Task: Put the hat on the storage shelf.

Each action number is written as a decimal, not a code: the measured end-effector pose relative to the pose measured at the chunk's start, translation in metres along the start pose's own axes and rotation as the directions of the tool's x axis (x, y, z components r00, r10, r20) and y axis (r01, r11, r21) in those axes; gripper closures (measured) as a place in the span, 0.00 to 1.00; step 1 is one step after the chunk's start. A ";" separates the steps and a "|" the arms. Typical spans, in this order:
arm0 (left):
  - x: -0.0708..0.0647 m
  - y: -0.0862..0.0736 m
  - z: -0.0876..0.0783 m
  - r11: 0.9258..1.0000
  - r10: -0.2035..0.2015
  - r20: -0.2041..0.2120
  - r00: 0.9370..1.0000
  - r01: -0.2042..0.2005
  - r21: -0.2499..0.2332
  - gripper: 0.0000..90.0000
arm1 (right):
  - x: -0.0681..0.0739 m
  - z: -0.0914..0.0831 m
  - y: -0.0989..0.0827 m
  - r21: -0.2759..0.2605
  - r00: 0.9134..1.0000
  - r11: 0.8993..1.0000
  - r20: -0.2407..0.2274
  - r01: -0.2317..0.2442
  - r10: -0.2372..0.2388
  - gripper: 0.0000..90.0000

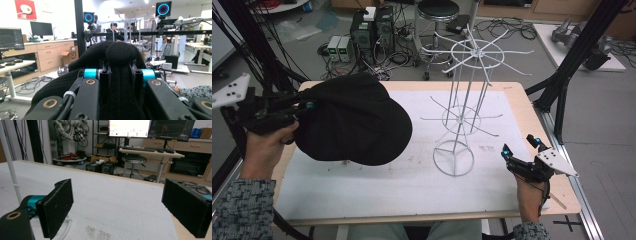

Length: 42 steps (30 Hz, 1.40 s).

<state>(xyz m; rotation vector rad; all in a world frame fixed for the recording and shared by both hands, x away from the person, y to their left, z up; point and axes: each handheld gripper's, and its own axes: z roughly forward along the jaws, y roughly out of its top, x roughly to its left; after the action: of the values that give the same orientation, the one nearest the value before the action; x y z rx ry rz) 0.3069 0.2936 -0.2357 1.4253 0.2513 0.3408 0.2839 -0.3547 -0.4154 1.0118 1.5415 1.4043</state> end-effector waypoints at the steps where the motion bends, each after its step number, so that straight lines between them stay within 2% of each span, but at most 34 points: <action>1: 0.002 0.009 0.000 1.000 0.000 0.006 1.000 0.000 -0.005 0.85 | 0.000 0.000 0.000 0.000 1.000 1.000 -0.001 -0.006 0.006 0.10; 4: 0.002 0.014 0.000 1.000 0.001 0.010 1.000 -0.001 -0.010 0.85 | 0.001 0.000 0.000 0.002 1.000 1.000 -0.001 -0.008 0.008 0.10; 6: 0.005 0.030 0.001 0.999 0.004 0.028 1.000 -0.003 -0.040 0.85 | 0.000 0.001 0.000 0.003 1.000 1.000 -0.003 -0.006 0.006 0.10; 11: 0.009 0.049 0.004 0.998 -0.002 0.039 0.999 0.004 -0.068 0.85 | 0.000 0.001 0.000 -0.003 1.000 1.000 -0.002 -0.015 0.015 0.10; 22: 0.012 0.089 0.014 0.996 0.016 0.038 0.999 -0.013 -0.085 0.85 | -0.001 0.002 0.000 -0.002 1.000 1.000 -0.005 -0.015 0.015 0.10; 32: 0.012 0.118 0.027 0.991 0.029 0.104 0.994 -0.015 -0.131 0.85 | -0.001 0.003 -0.001 -0.002 1.000 1.000 -0.007 -0.026 0.026 0.10; 42: 0.009 0.137 0.043 0.979 0.027 0.186 0.982 0.012 -0.203 0.85 | -0.002 0.003 -0.001 0.002 1.000 1.000 -0.007 -0.030 0.030 0.10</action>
<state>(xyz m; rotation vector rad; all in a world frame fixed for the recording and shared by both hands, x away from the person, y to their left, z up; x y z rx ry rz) 0.3199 0.2723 -0.0940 1.2463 0.0546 0.2287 0.2871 -0.3554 -0.4166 1.0362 1.5383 1.4291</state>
